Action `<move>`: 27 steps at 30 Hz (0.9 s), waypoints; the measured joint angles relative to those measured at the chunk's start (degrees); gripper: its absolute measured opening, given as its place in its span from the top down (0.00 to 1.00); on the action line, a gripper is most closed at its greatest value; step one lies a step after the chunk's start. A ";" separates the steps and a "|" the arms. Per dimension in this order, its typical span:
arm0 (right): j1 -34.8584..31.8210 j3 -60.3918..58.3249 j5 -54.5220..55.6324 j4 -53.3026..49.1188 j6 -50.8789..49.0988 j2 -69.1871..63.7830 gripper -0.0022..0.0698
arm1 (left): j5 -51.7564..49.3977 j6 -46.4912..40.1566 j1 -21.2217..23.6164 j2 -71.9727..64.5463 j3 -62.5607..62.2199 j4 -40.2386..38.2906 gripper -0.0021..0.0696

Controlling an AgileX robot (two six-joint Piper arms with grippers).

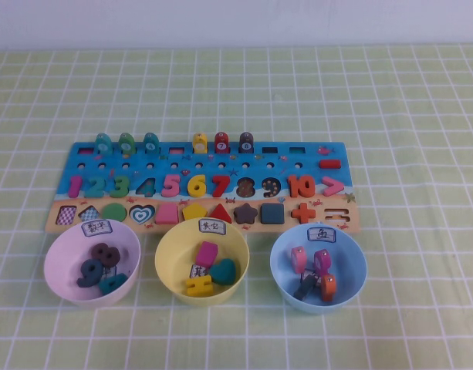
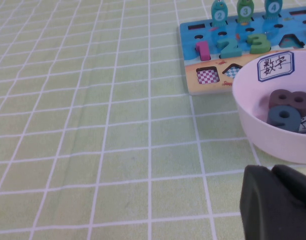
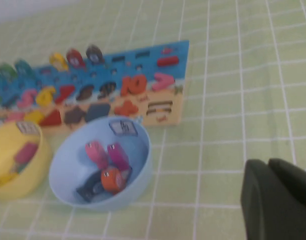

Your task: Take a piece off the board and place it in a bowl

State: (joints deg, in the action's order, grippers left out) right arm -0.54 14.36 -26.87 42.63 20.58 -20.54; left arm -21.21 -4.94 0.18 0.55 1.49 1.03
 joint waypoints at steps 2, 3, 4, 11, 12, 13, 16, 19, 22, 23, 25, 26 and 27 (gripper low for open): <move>0.00 3.89 -3.71 -3.01 2.84 -6.98 0.99 | 0.00 0.00 0.00 0.00 0.00 0.00 0.98; 0.00 6.44 -5.99 -3.60 5.25 -10.59 0.99 | 0.00 0.00 0.00 0.00 0.00 0.00 0.98; 0.00 8.85 -7.80 -3.60 7.52 -13.94 0.99 | 0.00 0.00 0.00 0.00 0.00 0.00 0.98; 0.00 19.01 -14.05 6.15 15.71 -29.33 0.99 | 0.00 0.00 0.00 0.00 0.00 0.00 0.98; 0.00 20.66 -15.57 6.37 18.86 -31.19 0.99 | 0.00 0.00 0.00 0.00 0.00 0.00 0.98; 0.00 22.00 -16.89 5.90 20.46 -33.03 0.99 | 0.00 0.00 0.00 0.00 0.00 0.00 0.98; 0.00 28.59 -23.04 1.59 22.46 -38.40 0.99 | 0.00 0.00 0.00 0.00 0.00 0.00 0.98; 0.00 36.95 -29.01 -5.59 19.48 -42.69 0.99 | 0.00 0.00 0.00 0.00 0.00 0.00 0.98; 0.61 43.74 -31.78 -13.54 13.58 -46.69 0.99 | 0.00 0.00 0.00 0.00 0.00 0.00 0.98; 1.14 45.49 -32.24 -15.30 11.77 -47.98 0.99 | 0.00 0.00 0.00 0.00 0.00 0.00 0.98; 2.16 49.40 -33.10 -19.02 9.17 -50.37 0.99 | 0.00 0.00 0.00 0.00 0.00 0.00 0.98; 2.61 51.19 -33.39 -20.38 7.97 -51.32 0.99 | 0.00 0.00 0.00 0.00 0.00 0.00 0.98; 3.36 52.90 -34.06 -21.97 6.58 -52.80 0.99 | 0.00 0.00 0.00 0.00 0.00 0.00 0.98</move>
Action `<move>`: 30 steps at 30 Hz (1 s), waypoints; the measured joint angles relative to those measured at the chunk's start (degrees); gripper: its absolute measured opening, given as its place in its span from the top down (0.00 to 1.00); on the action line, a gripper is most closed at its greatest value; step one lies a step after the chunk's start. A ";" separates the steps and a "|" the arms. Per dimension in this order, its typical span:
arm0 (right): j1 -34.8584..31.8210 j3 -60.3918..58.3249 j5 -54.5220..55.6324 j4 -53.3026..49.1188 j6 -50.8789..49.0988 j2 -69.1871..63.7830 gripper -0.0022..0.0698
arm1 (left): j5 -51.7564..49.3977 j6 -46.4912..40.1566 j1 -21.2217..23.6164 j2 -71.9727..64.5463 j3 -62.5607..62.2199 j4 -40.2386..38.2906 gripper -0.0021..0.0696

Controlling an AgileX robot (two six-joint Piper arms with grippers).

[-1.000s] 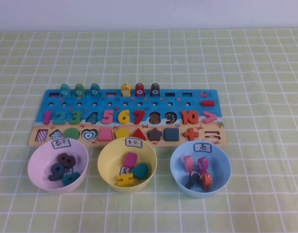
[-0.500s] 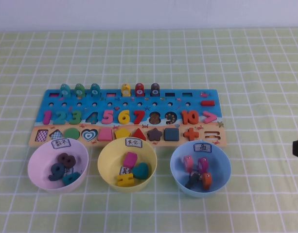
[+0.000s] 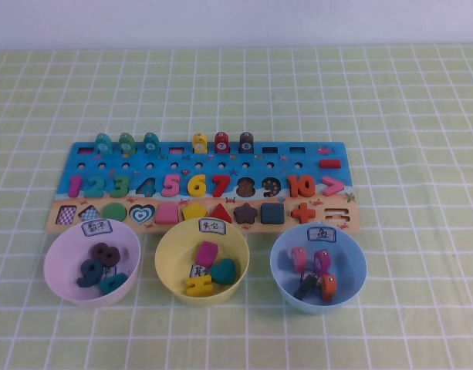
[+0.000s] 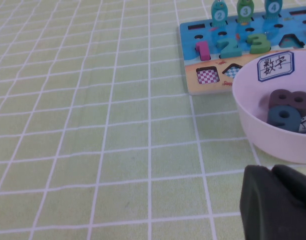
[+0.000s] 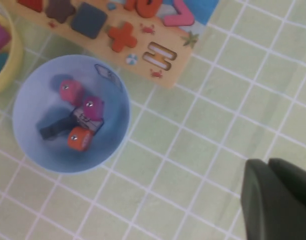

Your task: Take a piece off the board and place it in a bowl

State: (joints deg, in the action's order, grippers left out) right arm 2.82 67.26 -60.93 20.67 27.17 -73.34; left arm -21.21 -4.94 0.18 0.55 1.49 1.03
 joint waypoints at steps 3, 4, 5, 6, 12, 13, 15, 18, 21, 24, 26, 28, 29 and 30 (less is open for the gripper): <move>2.19 5.27 -2.62 -4.53 -4.24 -3.85 0.99 | 0.00 0.00 0.00 0.00 0.00 0.00 0.98; 2.98 6.76 -3.62 -6.12 -5.12 -5.04 0.99 | 0.00 0.00 0.00 0.00 0.00 0.00 0.98; 4.07 8.29 -4.71 -7.38 -5.91 -6.57 0.99 | 0.00 0.00 0.00 0.00 0.00 0.00 0.98; 4.98 9.82 -6.11 -8.70 -6.82 -8.16 0.99 | 0.00 0.00 0.00 0.00 0.00 0.00 0.98; 10.95 20.99 -9.79 -16.88 -11.21 -18.24 0.99 | 0.00 0.00 0.00 0.00 0.00 0.00 0.98; 11.66 22.07 -9.79 -17.17 -11.33 -20.73 0.99 | 0.00 0.00 0.00 0.00 0.00 0.00 0.98; 12.65 25.77 -9.79 -17.54 -11.76 -24.49 0.99 | 0.00 0.00 0.00 0.00 0.00 0.00 0.98; 14.63 29.73 -9.79 -17.54 -11.84 -29.88 0.99 | 0.00 0.00 0.00 0.00 0.00 0.00 0.98; 17.30 33.70 -9.79 -17.54 -11.84 -34.41 0.96 | 0.00 0.00 0.00 0.00 0.00 0.00 0.98; 20.81 38.03 -9.79 -17.54 -11.12 -39.27 0.88 | 0.00 0.00 0.00 0.00 0.00 0.00 0.98; 23.14 40.53 -9.79 -17.54 -9.44 -41.80 0.79 | 0.00 0.00 0.00 0.00 0.00 0.00 0.98; 25.29 42.22 -9.79 -17.54 -6.60 -43.83 0.69 | 0.00 0.00 0.00 0.00 0.00 0.00 0.98; 26.27 42.75 -9.79 -17.54 -4.83 -44.52 0.65 | 0.00 0.00 0.00 0.00 0.00 0.00 0.98; 26.95 43.20 -9.79 -17.40 -3.27 -45.15 0.60 | 0.00 0.00 0.00 0.00 0.00 0.00 0.98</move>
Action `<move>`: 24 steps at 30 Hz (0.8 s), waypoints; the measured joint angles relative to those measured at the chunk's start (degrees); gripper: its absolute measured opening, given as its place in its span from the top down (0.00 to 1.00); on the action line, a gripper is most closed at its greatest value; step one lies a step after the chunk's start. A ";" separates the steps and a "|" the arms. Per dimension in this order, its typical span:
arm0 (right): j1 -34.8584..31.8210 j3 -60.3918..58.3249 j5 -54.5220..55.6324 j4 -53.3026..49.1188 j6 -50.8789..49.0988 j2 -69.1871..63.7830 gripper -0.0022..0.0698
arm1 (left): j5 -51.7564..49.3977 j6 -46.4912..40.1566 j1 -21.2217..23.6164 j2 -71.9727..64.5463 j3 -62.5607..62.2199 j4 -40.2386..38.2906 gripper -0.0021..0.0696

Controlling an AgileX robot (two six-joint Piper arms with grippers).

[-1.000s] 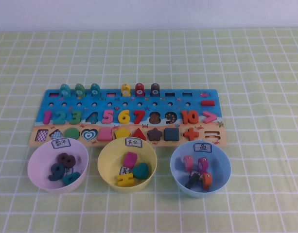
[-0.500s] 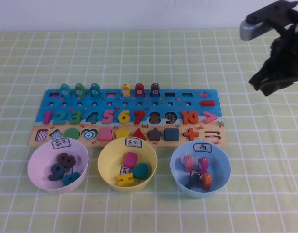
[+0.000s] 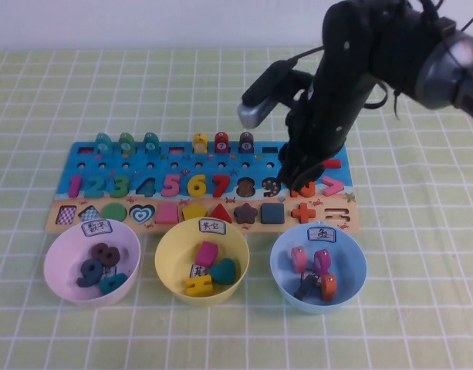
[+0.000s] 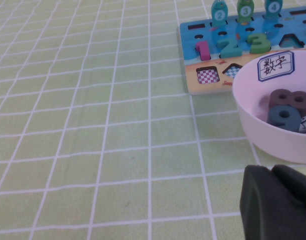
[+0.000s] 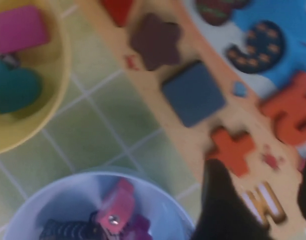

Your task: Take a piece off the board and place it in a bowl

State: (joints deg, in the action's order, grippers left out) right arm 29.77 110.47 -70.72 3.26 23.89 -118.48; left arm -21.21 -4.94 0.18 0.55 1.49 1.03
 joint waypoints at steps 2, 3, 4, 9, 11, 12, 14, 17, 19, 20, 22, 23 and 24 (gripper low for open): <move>1.18 0.10 0.00 1.00 4.98 -1.41 0.52 | 0.00 0.00 0.00 0.00 0.00 0.00 0.98; 1.43 0.15 0.00 1.67 6.93 -1.95 0.51 | 0.00 0.00 0.00 0.00 0.00 0.00 0.98; 1.56 0.15 0.00 2.44 8.89 -2.43 0.50 | 0.00 0.00 0.00 0.00 0.00 0.00 0.98; 1.64 0.15 0.00 4.13 18.58 -4.17 0.48 | 0.00 0.00 0.00 0.00 0.00 0.00 0.98; 1.64 0.24 0.61 4.37 20.91 -4.62 0.48 | 0.00 0.00 0.00 0.00 0.00 0.00 0.98; 1.64 0.24 1.13 4.37 22.25 -4.86 0.47 | 0.00 0.00 0.00 0.00 0.00 0.00 0.98; 1.64 0.24 2.46 4.37 24.18 -5.27 0.47 | 0.00 0.00 0.00 0.00 0.00 0.00 0.98; 1.64 0.39 4.15 4.37 25.15 -5.89 0.47 | 0.00 0.00 0.00 0.00 0.00 0.00 0.98; 1.64 0.53 4.92 4.37 25.41 -6.47 0.47 | 0.00 0.00 0.00 0.00 0.00 0.00 0.98; 1.64 0.53 5.04 4.49 25.54 -6.70 0.47 | 0.00 0.00 0.00 0.00 0.00 0.00 0.98; 1.64 0.53 5.70 4.49 25.54 -7.17 0.47 | 0.00 0.00 0.00 0.00 0.00 0.00 0.98; 1.64 0.53 6.04 4.49 25.54 -7.42 0.47 | 0.00 0.00 0.00 0.00 0.00 0.00 0.98; 1.64 0.53 6.34 4.49 25.54 -7.68 0.47 | 0.00 0.00 0.00 0.00 0.00 0.00 0.98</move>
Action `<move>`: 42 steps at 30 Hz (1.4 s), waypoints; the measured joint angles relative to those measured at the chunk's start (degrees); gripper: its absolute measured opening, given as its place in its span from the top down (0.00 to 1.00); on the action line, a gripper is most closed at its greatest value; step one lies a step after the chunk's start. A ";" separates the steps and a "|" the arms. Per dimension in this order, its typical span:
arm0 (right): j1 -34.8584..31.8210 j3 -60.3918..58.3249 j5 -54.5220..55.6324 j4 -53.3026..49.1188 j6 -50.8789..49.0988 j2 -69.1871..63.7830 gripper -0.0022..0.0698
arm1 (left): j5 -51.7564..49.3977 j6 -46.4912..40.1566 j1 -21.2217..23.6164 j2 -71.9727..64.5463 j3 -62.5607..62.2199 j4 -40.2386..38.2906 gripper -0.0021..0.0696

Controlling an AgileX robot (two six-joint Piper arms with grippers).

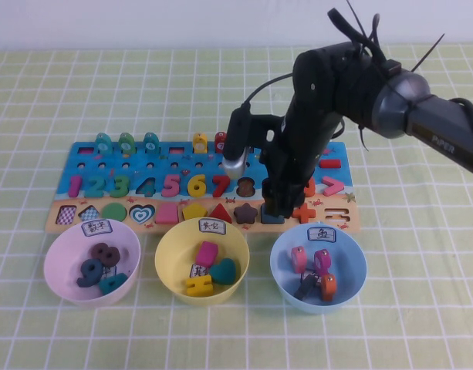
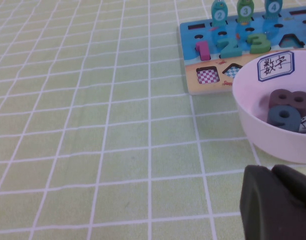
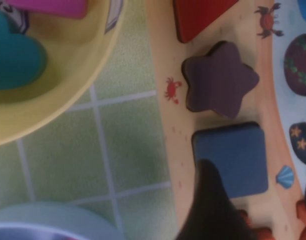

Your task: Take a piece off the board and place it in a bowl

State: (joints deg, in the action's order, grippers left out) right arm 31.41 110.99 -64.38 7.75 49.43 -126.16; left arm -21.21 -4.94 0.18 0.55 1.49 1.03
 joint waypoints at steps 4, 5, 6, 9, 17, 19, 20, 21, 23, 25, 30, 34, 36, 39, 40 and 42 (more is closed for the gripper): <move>0.00 0.00 1.21 0.00 0.11 -0.75 0.47 | 0.00 0.00 0.00 0.00 0.00 0.00 0.98; 0.00 0.00 1.30 0.00 0.37 -0.94 0.47 | 0.00 0.00 0.00 0.00 0.00 0.00 0.98; 0.00 0.00 1.30 0.00 0.85 -1.13 0.47 | 0.00 0.00 0.00 0.00 0.00 0.00 0.98; 0.00 0.00 1.44 0.42 1.50 -1.69 0.47 | 0.00 0.07 0.00 0.00 0.00 0.00 0.98; 0.00 0.00 1.24 1.41 4.14 -3.22 0.47 | 0.00 0.07 0.00 0.00 0.00 0.00 0.98; 0.00 0.00 1.24 1.52 4.26 -3.54 0.47 | 0.00 0.07 0.00 0.00 0.00 0.00 0.98; 0.00 0.00 1.24 1.68 4.26 -3.64 0.47 | 0.00 0.07 0.00 0.00 0.00 0.00 0.98; 0.00 0.00 1.24 1.73 4.36 -3.64 0.47 | 0.00 0.07 0.00 0.00 0.00 0.00 0.98; 0.00 0.00 1.24 1.73 4.36 -3.77 0.47 | 0.00 0.07 0.00 0.00 0.00 0.00 0.98; 0.00 0.00 1.35 1.82 4.36 -3.77 0.47 | 0.00 0.07 0.00 0.00 0.00 0.00 0.98; 0.00 0.00 1.83 1.95 4.36 -3.77 0.47 | 0.00 0.07 0.00 0.00 0.00 0.00 0.98; -0.11 0.00 1.83 1.95 4.36 -3.77 0.49 | 0.00 0.07 0.00 0.00 0.00 0.00 0.98; -0.11 0.00 1.87 1.95 4.36 -3.77 0.50 | 0.00 0.07 0.00 0.00 0.00 0.00 0.98; -0.11 0.00 1.87 1.95 4.36 -3.77 0.51 | 0.00 0.07 0.00 0.00 0.00 0.00 0.98; -0.11 0.00 1.87 1.95 4.36 -3.77 0.51 | 0.00 0.07 0.00 0.00 0.00 0.00 0.98; -0.11 0.00 1.87 1.95 4.36 -3.77 0.53 | 0.00 0.07 0.00 0.00 0.00 0.00 0.98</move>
State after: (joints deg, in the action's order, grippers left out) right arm 31.30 110.99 -62.51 9.70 53.79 -129.93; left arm -21.21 -4.86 0.18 0.55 1.49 1.03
